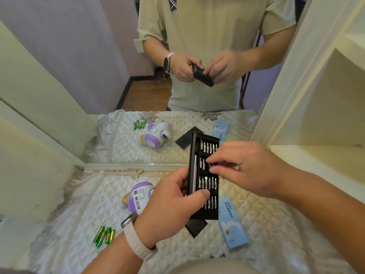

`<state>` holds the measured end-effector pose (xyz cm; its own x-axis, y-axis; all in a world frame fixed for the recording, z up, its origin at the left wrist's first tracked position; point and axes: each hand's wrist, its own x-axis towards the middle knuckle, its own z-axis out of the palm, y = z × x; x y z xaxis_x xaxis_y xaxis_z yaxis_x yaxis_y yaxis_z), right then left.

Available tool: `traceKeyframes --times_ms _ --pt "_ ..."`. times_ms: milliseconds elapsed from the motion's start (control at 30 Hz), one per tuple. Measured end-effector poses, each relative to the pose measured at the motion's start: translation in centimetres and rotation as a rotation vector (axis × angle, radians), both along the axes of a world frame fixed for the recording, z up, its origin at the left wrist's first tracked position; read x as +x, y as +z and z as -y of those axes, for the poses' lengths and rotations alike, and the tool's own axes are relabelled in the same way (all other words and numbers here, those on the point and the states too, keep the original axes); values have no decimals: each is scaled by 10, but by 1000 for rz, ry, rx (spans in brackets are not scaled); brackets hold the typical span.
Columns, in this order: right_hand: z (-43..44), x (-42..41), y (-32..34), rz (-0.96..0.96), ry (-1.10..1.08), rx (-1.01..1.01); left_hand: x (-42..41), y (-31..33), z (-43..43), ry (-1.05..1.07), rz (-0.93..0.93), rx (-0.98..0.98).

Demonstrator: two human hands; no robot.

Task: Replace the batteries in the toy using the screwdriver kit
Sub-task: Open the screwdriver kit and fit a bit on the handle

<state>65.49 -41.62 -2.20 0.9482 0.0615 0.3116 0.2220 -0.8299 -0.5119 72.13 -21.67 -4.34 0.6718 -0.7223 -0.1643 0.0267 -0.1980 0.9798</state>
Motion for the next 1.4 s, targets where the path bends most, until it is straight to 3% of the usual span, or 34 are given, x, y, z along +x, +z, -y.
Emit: traceKeyframes --times_ms 300,733,1033,1167,1333,1400 --pt "-1 -2 -5 121 37 -67 -6 1 6 9 -66 -61" --pt "11 -3 -6 -136 109 -34 -15 -8 8 21 -138 -41" --pt "8 -4 -11 -43 176 -150 -16 -11 9 33 -137 -48" --pt "6 -3 -18 -60 91 101 -13 -12 12 63 -142 -75" --pt "6 -8 -30 -163 -71 826 -12 -14 14 85 -160 -61" --pt "4 -12 -38 -156 -101 981 -12 -14 15 97 -163 -50"
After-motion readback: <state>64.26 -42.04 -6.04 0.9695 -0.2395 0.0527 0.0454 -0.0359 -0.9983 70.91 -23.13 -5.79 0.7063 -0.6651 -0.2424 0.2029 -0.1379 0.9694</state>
